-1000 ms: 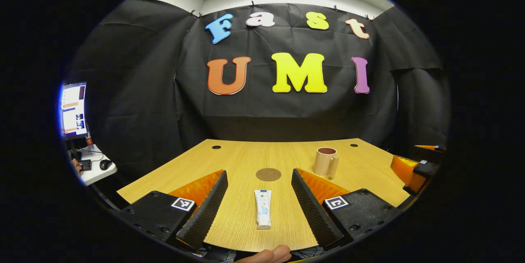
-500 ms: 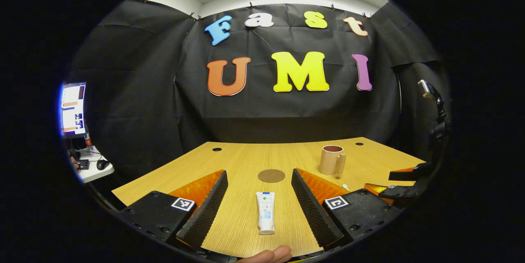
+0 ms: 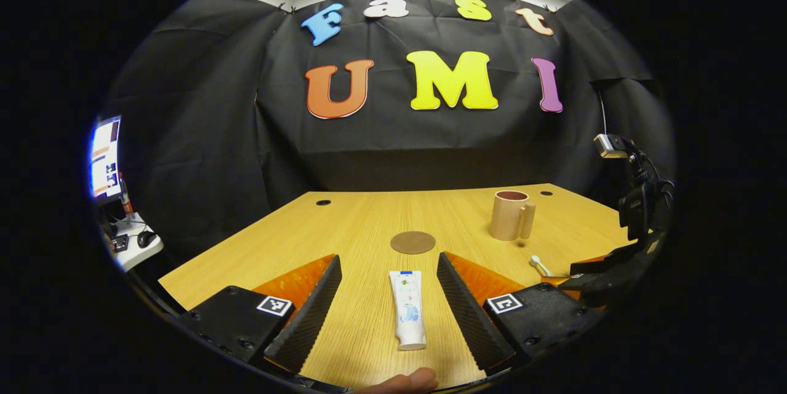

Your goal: Put the toothbrush and toothpaste on the desktop into the cup, then pick up the cup and place it on the coaster on the desktop.

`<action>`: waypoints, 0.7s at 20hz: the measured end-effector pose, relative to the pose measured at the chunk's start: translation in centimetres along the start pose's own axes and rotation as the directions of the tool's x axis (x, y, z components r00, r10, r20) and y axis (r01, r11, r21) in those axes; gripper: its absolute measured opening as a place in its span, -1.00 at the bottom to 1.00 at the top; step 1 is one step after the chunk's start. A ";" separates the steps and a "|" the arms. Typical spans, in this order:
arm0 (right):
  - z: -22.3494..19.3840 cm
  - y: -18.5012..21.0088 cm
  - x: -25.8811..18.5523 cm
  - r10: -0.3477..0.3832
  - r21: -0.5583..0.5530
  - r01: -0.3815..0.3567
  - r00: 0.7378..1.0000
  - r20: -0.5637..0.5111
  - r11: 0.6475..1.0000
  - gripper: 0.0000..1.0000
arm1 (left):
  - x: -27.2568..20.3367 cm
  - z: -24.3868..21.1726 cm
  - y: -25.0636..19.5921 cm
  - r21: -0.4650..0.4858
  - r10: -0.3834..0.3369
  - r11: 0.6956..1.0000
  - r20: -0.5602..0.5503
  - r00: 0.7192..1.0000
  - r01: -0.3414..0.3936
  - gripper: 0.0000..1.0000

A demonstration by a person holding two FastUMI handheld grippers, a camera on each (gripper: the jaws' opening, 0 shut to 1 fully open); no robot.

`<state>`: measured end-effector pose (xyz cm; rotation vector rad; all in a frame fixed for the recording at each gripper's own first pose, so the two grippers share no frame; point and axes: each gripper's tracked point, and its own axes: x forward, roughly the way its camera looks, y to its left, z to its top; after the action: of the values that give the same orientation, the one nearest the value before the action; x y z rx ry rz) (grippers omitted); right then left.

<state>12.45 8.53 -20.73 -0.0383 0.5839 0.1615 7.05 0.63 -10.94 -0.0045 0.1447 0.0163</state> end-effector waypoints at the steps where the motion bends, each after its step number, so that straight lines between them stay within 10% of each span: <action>1: 0.1 0.0 0.3 -0.001 0.000 0.001 1.000 -0.001 1.000 0.46 | 0.3 -0.3 0.2 -0.009 0.004 1.000 -0.006 1.000 -0.004 0.98; 14: 0.6 0.7 0.9 0.042 -0.020 -0.043 0.998 -0.037 0.999 -0.81 | 3.0 -4.2 -0.7 -0.013 -0.004 1.000 -0.154 0.988 0.002 0.99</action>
<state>13.40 9.41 -20.75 -0.0486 0.6196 0.2086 9.39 -0.04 -15.49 -0.0188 0.2994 0.0134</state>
